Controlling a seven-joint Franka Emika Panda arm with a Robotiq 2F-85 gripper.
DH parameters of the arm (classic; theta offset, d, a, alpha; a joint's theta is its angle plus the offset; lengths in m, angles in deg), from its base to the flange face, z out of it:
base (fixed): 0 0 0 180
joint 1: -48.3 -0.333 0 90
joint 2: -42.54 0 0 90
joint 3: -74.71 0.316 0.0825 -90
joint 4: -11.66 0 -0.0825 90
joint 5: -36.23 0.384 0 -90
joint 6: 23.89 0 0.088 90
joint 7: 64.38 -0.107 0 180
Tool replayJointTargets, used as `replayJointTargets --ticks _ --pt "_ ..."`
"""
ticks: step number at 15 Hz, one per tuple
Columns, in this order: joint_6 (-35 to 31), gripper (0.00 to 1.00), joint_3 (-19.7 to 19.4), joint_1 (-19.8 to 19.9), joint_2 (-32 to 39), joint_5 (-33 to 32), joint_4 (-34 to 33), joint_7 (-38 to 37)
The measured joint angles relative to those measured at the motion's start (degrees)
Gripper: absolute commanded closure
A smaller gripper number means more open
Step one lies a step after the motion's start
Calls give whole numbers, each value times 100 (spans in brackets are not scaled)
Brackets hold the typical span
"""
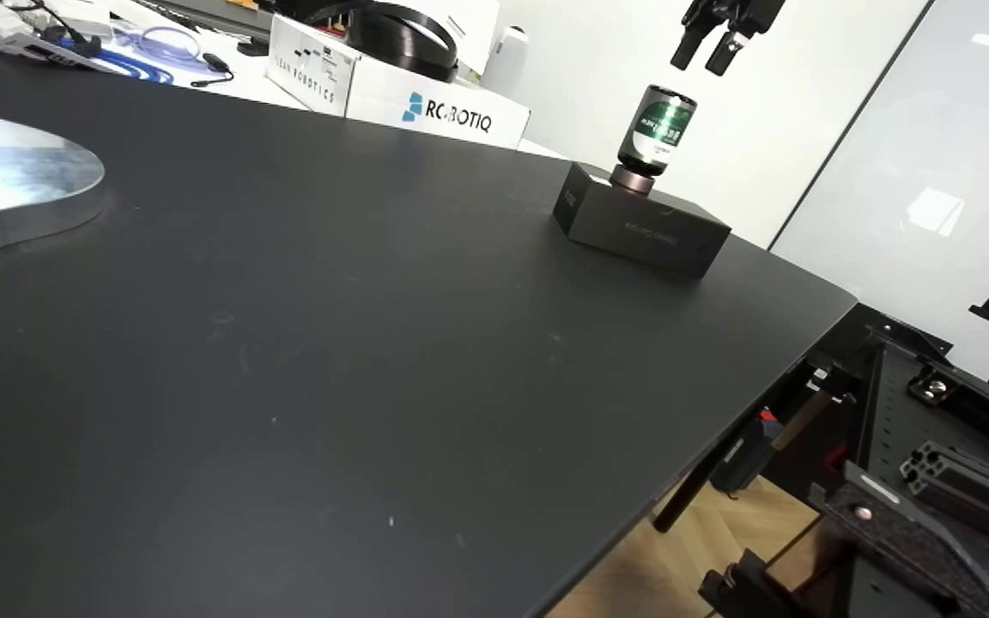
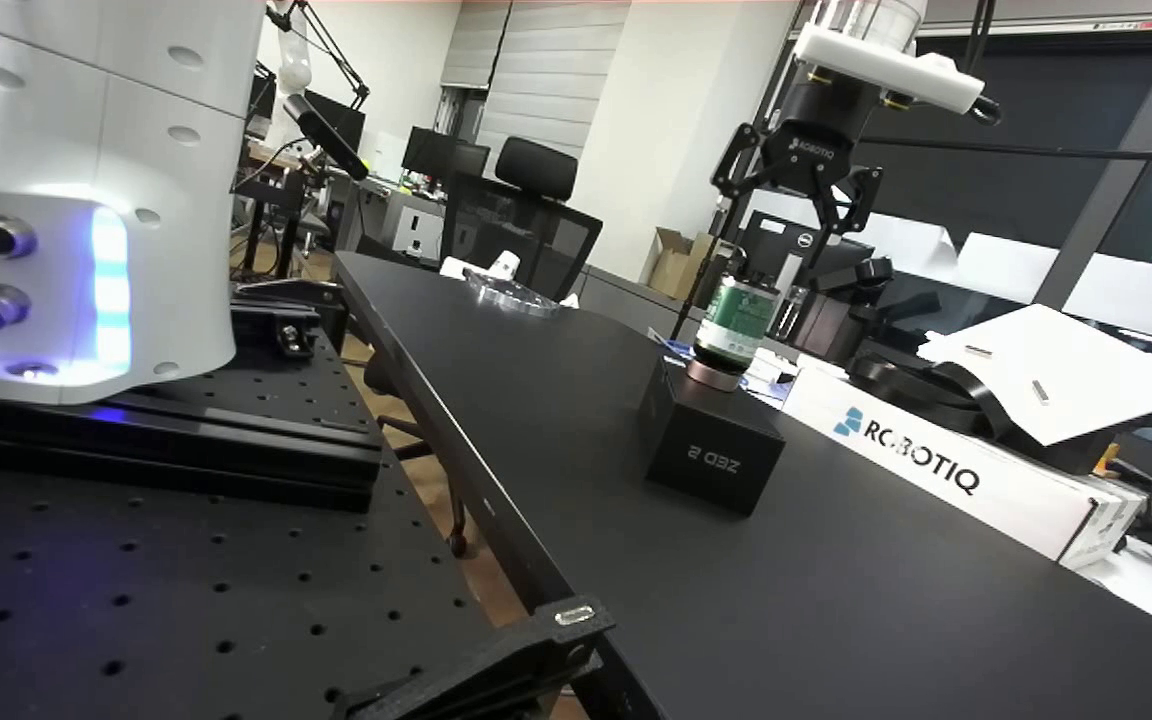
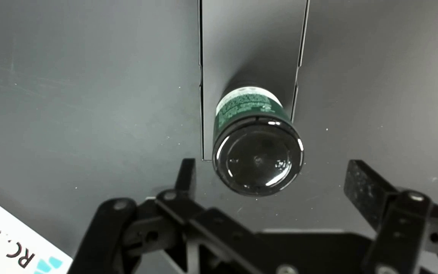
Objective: Take the bottle from the table and position it on the black box, then remove it from there and place it on the right side of the box, and finally, remove it from there and place it on the left side of the box
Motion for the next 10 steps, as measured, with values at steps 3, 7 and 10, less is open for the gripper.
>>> replayJointTargets --ticks 3,7,10 --pt "-8 0 -7 0 88 -145 0 -25" --pt "-43 0 -7 0 257 -389 0 -105" --pt "-73 0 -3 -3 393 -469 -1 -142"
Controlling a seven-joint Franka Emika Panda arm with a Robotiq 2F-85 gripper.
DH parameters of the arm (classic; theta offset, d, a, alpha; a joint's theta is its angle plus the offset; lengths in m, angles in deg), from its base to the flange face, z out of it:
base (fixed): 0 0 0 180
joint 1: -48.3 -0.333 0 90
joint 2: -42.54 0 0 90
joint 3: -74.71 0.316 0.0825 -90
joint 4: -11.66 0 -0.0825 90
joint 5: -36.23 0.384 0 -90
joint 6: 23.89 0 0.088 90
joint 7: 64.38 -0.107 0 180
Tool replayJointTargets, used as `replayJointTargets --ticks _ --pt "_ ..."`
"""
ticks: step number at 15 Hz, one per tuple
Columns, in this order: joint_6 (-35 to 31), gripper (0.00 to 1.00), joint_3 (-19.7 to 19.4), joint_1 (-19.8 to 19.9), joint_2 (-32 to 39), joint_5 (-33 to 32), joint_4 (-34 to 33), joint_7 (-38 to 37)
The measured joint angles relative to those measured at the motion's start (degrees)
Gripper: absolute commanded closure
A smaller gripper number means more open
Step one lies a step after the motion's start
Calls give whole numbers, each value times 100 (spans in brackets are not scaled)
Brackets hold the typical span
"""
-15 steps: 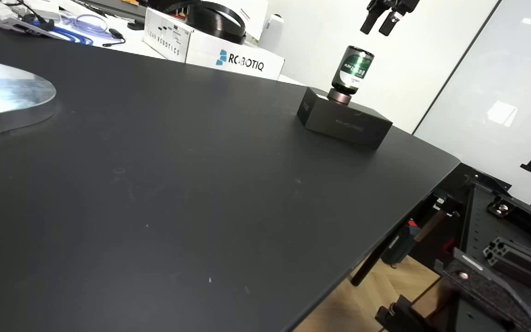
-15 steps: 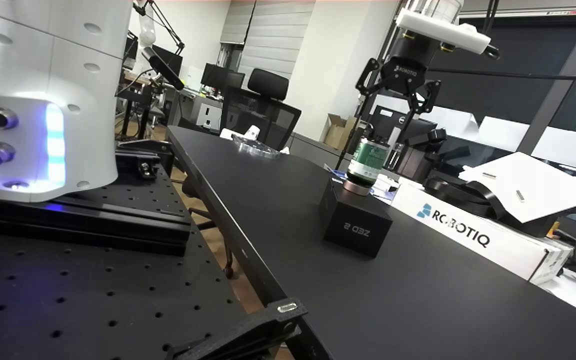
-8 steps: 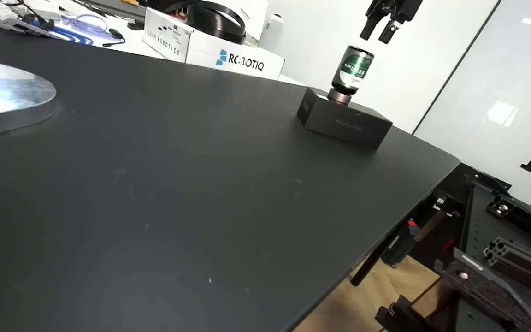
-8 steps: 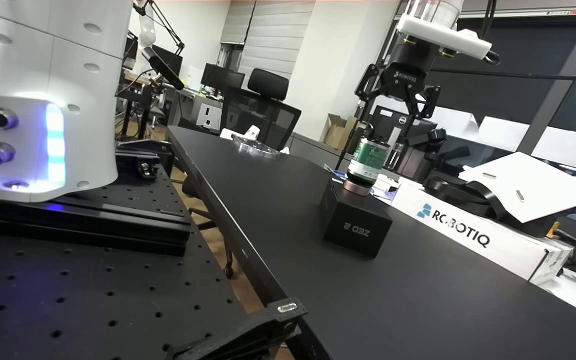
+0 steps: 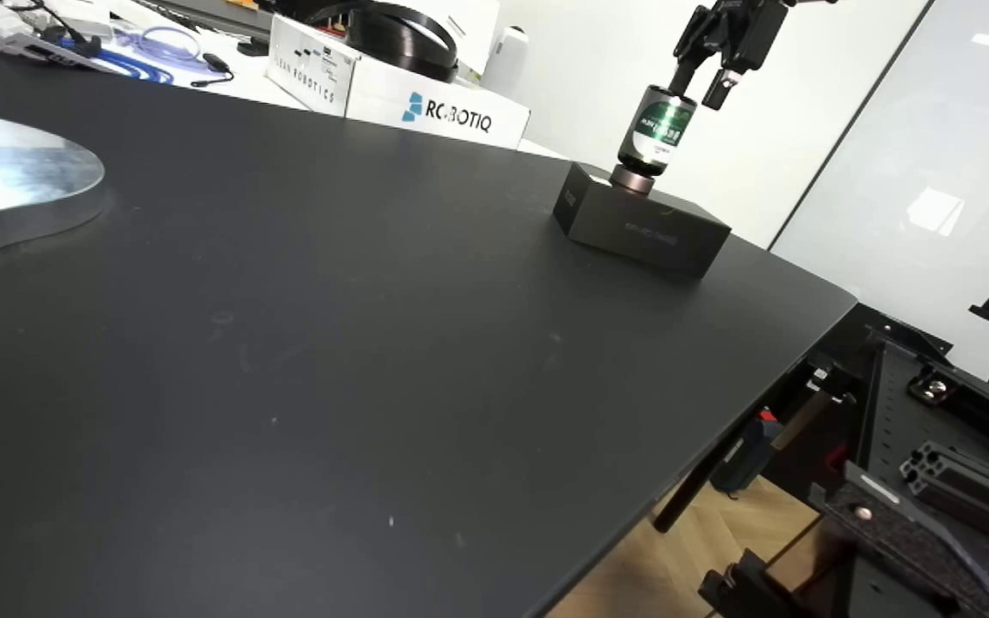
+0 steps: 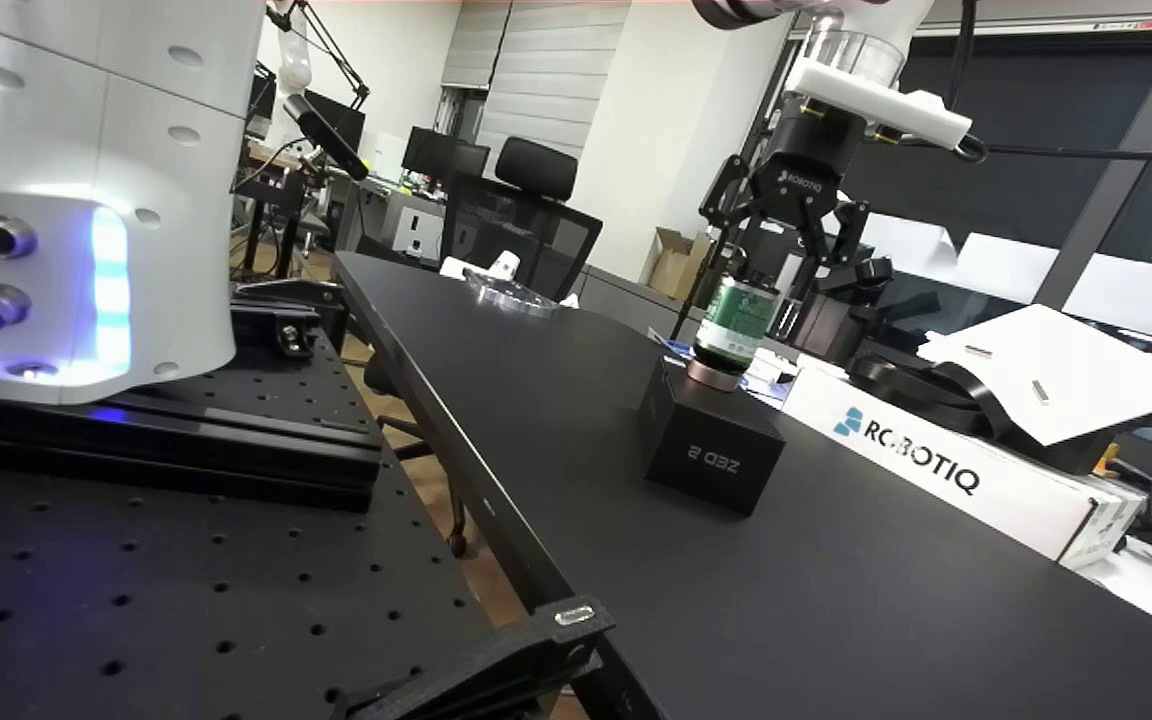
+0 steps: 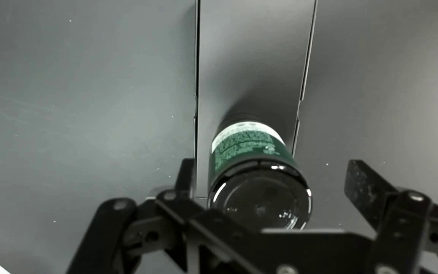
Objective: Take the bottle from the table and position it on the black box, then remove it from there and place it on the right side of the box, and finally, remove it from there and place it on the left side of the box
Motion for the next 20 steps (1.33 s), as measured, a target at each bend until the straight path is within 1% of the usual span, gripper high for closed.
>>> replayJointTargets --ticks 1,2,3,7,9,15,20 --pt "-23 0 6 -3 44 -1 0 -9" --pt "-55 25 17 -6 86 -1 0 -19" --pt "-91 25 30 -9 129 3 0 -26" --pt "-472 54 69 -55 325 -7 1 -60" --pt "-572 55 93 -57 357 -10 -4 -74" --pt "-635 55 69 5 308 21 -68 -85" --pt "-630 55 -151 245 323 105 -261 11"
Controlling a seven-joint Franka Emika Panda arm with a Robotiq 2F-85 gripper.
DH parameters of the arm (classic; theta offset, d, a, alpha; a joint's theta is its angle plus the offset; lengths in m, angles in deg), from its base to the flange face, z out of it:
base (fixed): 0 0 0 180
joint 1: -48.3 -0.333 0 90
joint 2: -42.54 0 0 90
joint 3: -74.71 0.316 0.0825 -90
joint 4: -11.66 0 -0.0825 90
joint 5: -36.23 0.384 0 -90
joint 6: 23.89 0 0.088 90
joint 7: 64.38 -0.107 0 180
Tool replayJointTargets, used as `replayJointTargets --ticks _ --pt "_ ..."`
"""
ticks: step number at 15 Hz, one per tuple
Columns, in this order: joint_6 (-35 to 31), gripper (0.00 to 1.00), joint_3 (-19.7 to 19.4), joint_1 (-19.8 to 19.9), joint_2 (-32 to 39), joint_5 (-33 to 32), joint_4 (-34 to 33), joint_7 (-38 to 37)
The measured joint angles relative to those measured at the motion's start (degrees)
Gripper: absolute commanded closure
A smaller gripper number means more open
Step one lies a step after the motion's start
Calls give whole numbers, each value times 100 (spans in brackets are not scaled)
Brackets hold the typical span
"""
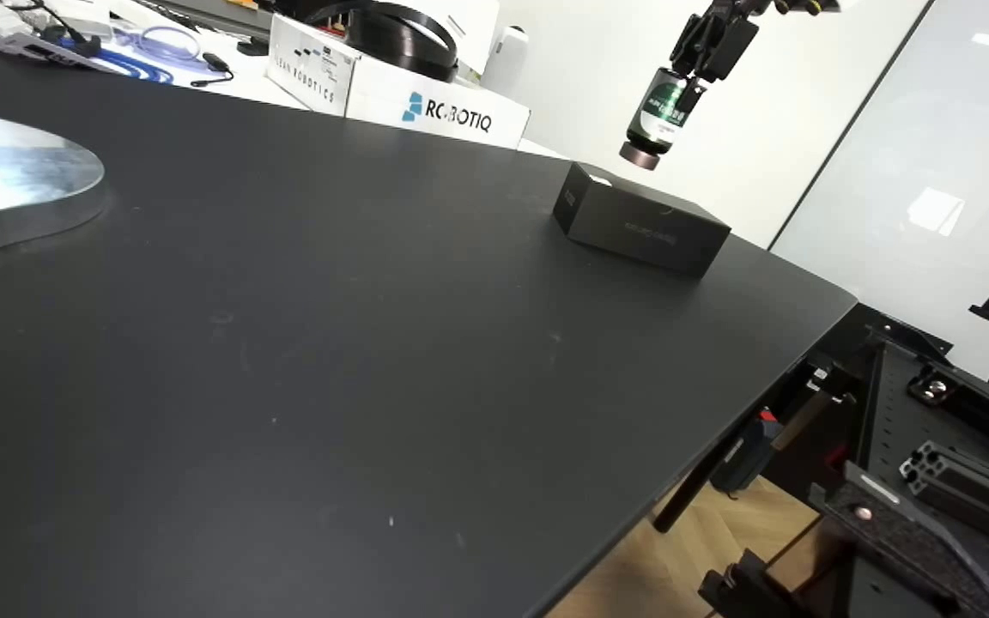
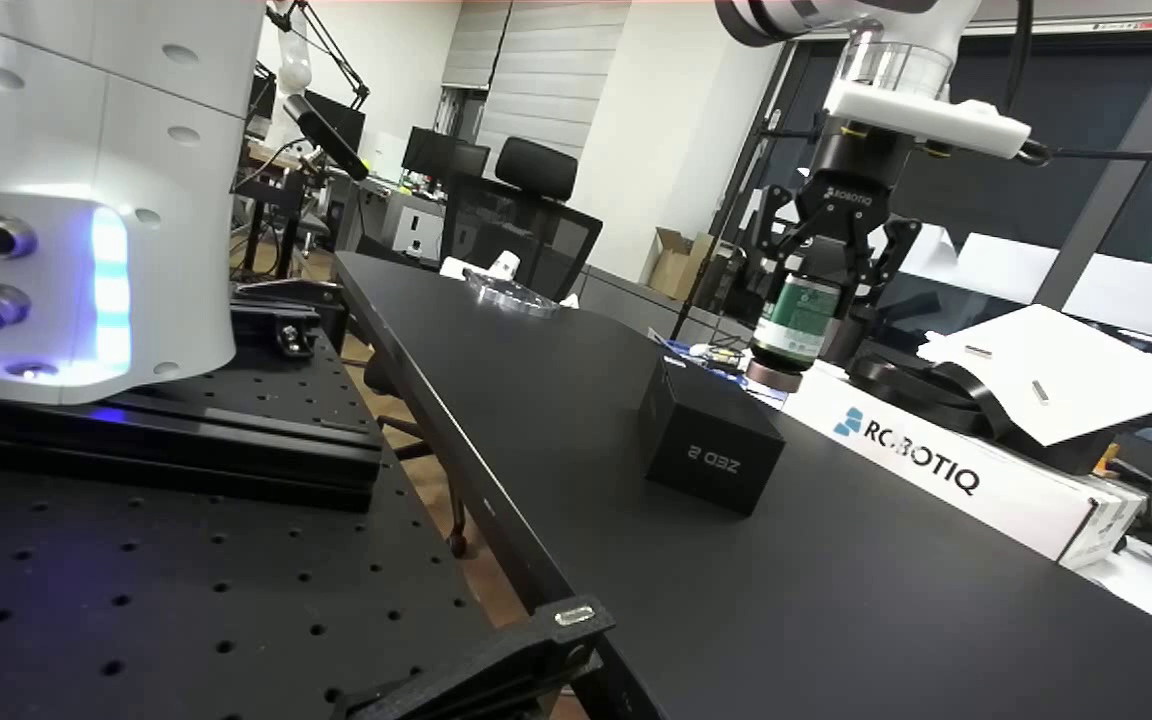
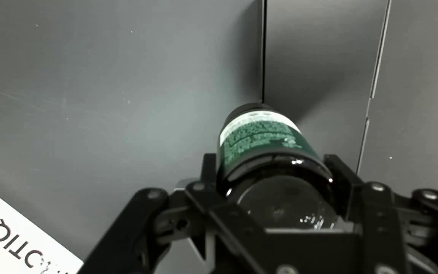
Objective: Take the bottle from the table and position it on the black box, then remove it from there and place it on the right side of the box, and finally, remove it from there and place it on the left side of the box
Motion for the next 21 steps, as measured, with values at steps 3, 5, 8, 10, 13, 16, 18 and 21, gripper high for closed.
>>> replayJointTargets --ticks 3,5,8,10,13,16,18,21 --pt "-9 55 -131 215 138 444 -165 435" --pt "-42 55 -193 366 338 657 -320 661" --pt "-162 55 -212 582 763 753 -569 800" --pt "-258 55 -210 694 1090 750 -732 809" --pt "-353 55 -188 826 1562 737 -981 809" --pt "-360 55 -145 935 1915 721 -1214 809" --pt "-360 7 -106 995 2057 712 -1341 808" --pt "-348 0 -66 1037 2137 707 -1459 804"
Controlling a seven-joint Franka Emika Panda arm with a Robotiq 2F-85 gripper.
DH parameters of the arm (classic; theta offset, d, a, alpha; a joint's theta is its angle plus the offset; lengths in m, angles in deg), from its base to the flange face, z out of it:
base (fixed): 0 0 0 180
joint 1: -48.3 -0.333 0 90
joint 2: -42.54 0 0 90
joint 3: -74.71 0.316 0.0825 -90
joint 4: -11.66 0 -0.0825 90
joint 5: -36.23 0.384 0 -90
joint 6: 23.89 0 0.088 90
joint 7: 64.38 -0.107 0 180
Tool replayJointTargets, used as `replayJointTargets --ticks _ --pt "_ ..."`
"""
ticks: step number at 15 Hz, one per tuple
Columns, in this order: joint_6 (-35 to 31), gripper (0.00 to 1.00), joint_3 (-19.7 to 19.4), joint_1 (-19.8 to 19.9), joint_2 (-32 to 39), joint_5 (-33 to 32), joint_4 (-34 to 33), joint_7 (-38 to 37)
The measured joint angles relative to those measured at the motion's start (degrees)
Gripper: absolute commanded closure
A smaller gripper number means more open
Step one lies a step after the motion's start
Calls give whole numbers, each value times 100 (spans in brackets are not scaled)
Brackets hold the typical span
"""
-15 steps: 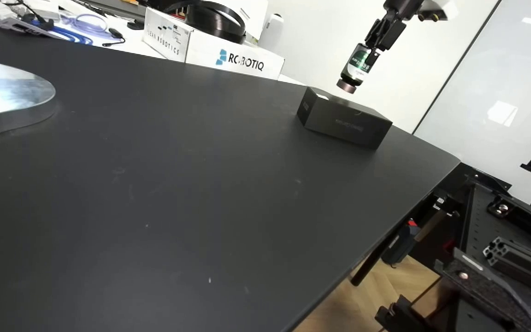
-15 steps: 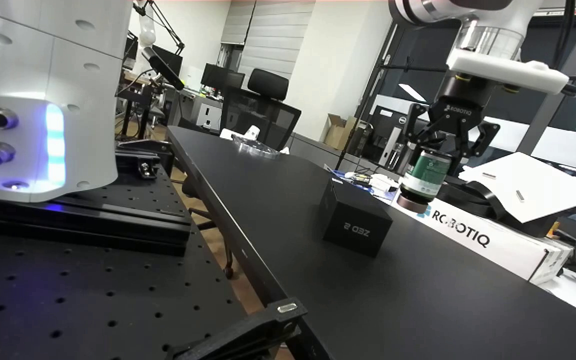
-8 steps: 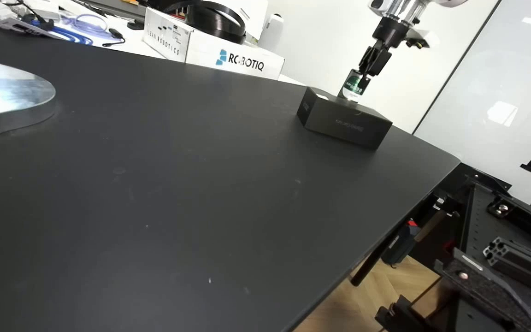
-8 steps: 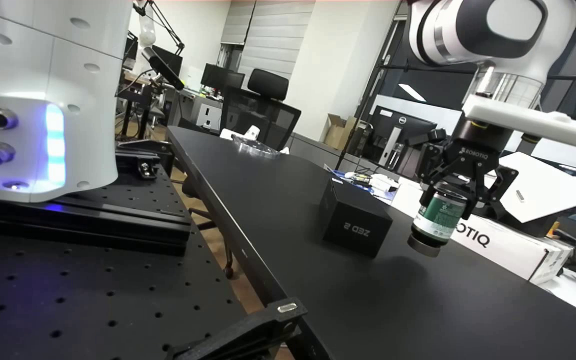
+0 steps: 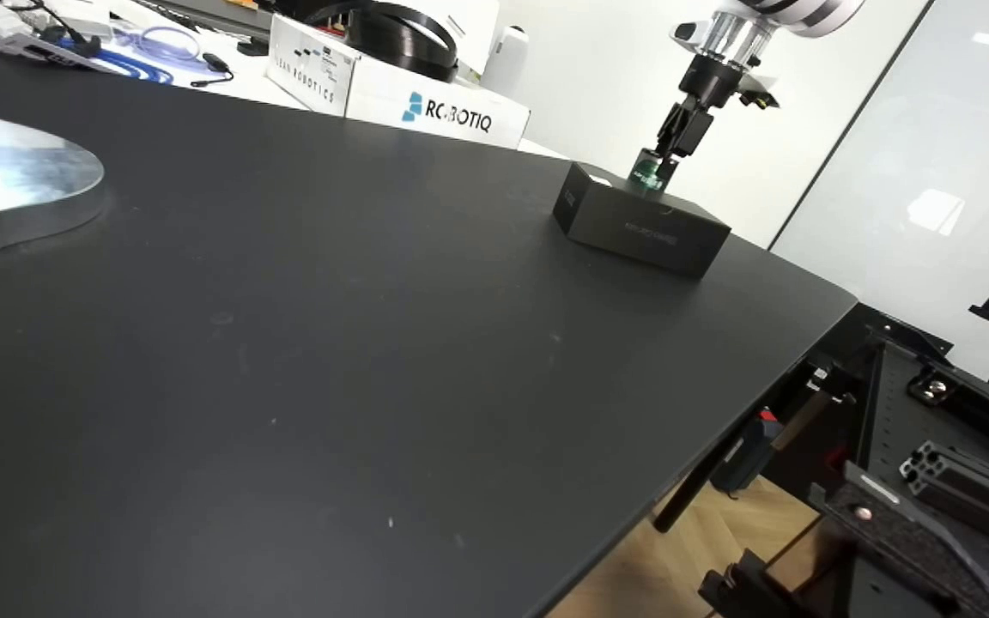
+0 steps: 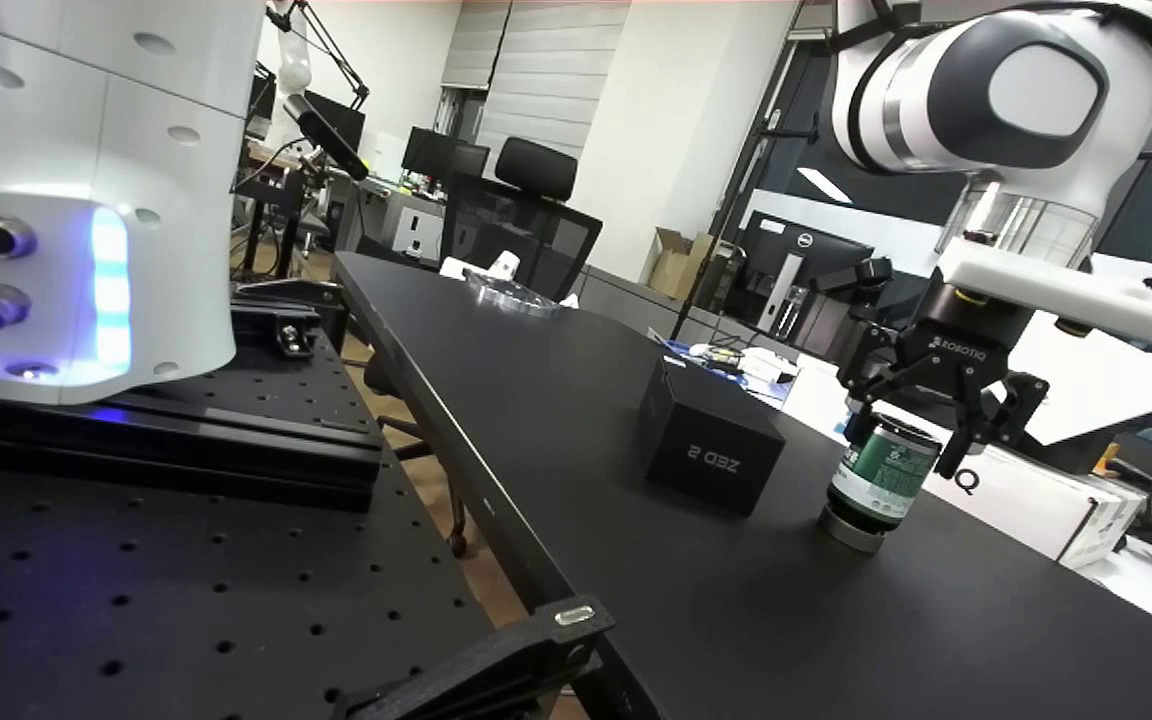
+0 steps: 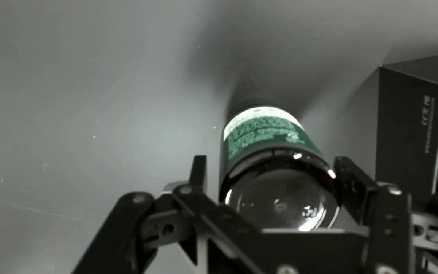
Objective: Take the bottle from the table and position it on the black box, then remove it from there and place it on the right side of the box, and finally, remove it from there and place it on the left side of the box
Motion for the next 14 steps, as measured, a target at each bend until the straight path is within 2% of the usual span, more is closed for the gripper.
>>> replayJointTargets --ticks 5,14 --pt "190 0 25 9 -250 -15 -88 -11" --pt "1001 0 -80 -44 -1797 -81 75 -110"
